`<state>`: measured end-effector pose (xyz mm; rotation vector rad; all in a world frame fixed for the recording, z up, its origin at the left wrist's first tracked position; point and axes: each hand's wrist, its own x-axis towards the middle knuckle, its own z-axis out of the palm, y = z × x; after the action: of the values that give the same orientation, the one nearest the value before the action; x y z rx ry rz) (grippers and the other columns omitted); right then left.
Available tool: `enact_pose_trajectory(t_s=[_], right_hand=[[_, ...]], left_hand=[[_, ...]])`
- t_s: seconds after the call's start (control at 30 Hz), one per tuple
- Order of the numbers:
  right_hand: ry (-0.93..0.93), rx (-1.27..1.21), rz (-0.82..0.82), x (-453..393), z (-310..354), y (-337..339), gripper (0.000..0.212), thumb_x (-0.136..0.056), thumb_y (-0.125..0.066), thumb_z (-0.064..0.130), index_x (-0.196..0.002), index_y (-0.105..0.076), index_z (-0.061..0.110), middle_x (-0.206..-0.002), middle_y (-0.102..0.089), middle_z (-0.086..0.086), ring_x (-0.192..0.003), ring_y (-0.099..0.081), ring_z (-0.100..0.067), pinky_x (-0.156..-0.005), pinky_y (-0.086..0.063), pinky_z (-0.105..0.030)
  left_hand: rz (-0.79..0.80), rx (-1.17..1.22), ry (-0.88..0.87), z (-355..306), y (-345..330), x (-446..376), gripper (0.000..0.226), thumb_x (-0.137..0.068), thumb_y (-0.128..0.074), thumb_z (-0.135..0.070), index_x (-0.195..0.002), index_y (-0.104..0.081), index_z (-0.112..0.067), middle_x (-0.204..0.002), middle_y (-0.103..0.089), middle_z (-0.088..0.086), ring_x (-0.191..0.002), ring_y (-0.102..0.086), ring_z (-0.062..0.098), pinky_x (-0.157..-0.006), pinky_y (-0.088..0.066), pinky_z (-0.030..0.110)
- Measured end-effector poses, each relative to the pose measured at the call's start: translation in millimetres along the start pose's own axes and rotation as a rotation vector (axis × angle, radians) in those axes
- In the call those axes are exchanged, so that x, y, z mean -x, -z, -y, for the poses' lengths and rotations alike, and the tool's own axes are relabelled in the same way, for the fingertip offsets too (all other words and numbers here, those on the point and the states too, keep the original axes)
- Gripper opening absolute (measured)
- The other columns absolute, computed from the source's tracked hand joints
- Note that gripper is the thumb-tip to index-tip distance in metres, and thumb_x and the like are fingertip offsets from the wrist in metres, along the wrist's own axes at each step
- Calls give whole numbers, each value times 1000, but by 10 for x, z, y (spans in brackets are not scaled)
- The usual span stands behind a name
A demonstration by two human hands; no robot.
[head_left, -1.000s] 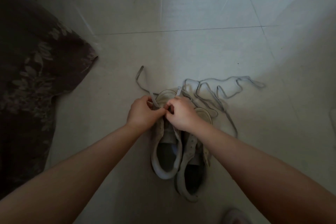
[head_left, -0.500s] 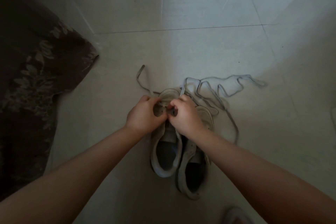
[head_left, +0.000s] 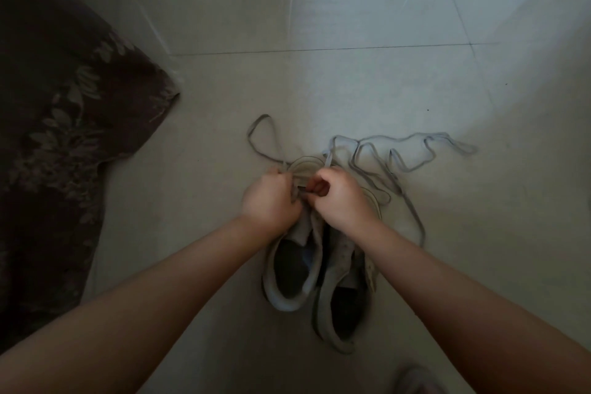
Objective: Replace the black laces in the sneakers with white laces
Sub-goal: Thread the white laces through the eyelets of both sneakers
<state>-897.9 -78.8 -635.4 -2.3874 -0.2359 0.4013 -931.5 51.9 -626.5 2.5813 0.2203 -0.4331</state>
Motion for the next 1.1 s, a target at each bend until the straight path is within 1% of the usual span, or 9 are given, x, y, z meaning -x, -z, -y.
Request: enact_pose_trajectory(t_s=[0.1, 0.2, 0.33, 0.43, 0.57, 0.67, 0.8, 0.97, 1.1], right_hand=[[-28, -60, 45, -10, -16, 15, 11, -70, -76, 4, -77, -68, 8, -71, -53, 3, -61, -49, -11, -61, -36, -20], [10, -58, 42, 3, 3, 10, 10, -70, -74, 2, -79, -71, 7, -69, -48, 9, -57, -47, -4, -60, -39, -17], [72, 55, -17, 12, 31, -61, 13, -72, -76, 9, -83, -74, 2, -87, -57, -10, -73, -54, -20, -69, -42, -23], [85, 137, -88, 61, 59, -170, 18, -69, -79, 16, -80, -75, 2, -85, -58, -15, -78, -55, -26, -71, -38, -23], [3, 219, -136, 80, 157, -244, 16, -75, -74, 19, -78, -73, 3, -89, -60, -14, -89, -55, -32, -76, -44, -34], [-13, 212, -73, 20, 202, -208, 13, -81, -66, 15, -80, -70, 2, -95, -60, -14, -96, -54, -32, -79, -45, -36], [-33, 182, 41, 19, 200, -112, 10, -82, -61, 9, -76, -65, 2, -96, -57, -14, -96, -52, -27, -85, -41, -30], [-105, 7, 251, 232, 190, 172, 29, -87, -61, 13, -61, -51, 22, -66, -52, 7, -62, -48, -3, -64, -35, -19], [-195, -100, 380, 323, 40, 401, 16, -87, -65, 29, -73, -58, 28, -76, -59, 8, -73, -56, -7, -66, -41, -23]], left_hand=[[-29, 265, -16, 140, 48, 5, 34, -76, -57, -28, -104, -68, -13, -98, -71, 11, -92, -67, 28, -79, -54, 38], [-57, 276, -54, 167, 46, 64, 35, -79, -55, -27, -99, -72, -3, -96, -70, 17, -88, -67, 28, -79, -54, 39], [-80, 294, -48, 191, 21, 46, 38, -77, -50, -29, -94, -74, -5, -93, -64, 18, -84, -65, 30, -79, -53, 39], [-83, 278, -49, 212, -4, 18, 19, -84, -59, -14, -91, -75, -6, -91, -63, 18, -83, -64, 31, -78, -52, 40], [-89, 274, -54, 206, -12, 5, 17, -85, -59, -11, -90, -76, -8, -88, -64, 15, -83, -63, 28, -76, -50, 38], [-109, 253, -29, 176, -14, 24, 19, -84, -61, -15, -97, -73, -8, -91, -65, 15, -87, -62, 27, -77, -50, 36], [-169, 274, 51, 147, -47, 56, 39, -82, -64, -22, -119, -59, -12, -106, -55, 12, -90, -60, 27, -82, -51, 37], [-228, 236, 62, 150, -29, 43, 34, -83, -63, -21, -116, -61, -12, -102, -56, 13, -88, -59, 30, -77, -50, 35], [-192, 245, 26, 151, -60, 52, 31, -82, -62, -23, -112, -64, -16, -91, -60, 7, -87, -59, 25, -75, -49, 33]])
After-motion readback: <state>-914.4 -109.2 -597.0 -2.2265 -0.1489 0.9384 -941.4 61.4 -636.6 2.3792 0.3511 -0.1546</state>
